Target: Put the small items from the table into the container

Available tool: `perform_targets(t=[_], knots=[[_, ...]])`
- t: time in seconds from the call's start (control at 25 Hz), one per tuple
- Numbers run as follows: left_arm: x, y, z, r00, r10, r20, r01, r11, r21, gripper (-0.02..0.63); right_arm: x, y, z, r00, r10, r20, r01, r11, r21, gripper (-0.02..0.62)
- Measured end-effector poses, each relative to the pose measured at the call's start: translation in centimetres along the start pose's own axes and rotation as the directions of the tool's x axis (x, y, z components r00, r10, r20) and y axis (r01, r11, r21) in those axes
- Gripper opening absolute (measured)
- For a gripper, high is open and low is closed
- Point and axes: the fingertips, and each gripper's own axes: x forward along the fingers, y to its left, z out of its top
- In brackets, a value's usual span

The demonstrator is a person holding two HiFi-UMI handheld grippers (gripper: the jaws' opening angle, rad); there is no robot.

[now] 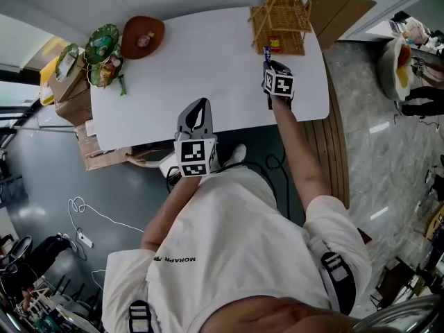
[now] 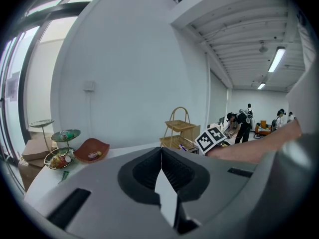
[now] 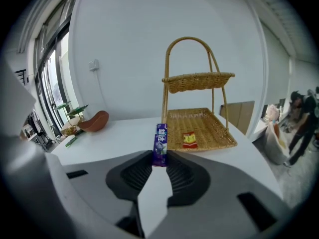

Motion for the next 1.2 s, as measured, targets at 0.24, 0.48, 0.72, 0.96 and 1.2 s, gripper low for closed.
perform_targets(t=[0.24,0.48,0.72,0.96,1.2], knots=[[0.4,-0.4,0.0,1.000,-0.008,-0.001,0.008,1.000,0.003,0.005,1.3,-1.3,0.3,1.000,-0.009,-0.021,0.009,1.000,0.016,0.095],[0.5,-0.5,-0.2,1.000,-0.007,-0.009,0.007,1.000,0.001,0.005,2.2,-1.8,0.7,0.999,-0.013,-0.036,0.013,1.000,0.011,0.095],[0.9,-0.2,-0.3,1.000,-0.005,-0.013,0.005,1.000,0.000,0.005,3.6,-2.4,0.9,0.998,-0.018,-0.057,0.019,1.000,0.020,0.095],[1.1,-0.2,-0.6,1.000,0.004,-0.026,-0.004,1.000,0.005,0.005,4.9,-3.0,1.1,0.997,-0.008,-0.075,0.011,0.999,0.044,0.095],[1.6,0.3,-0.5,0.999,0.004,-0.032,-0.004,1.000,0.005,0.005,6.1,-3.0,1.8,0.996,-0.004,-0.084,0.007,0.999,0.039,0.095]])
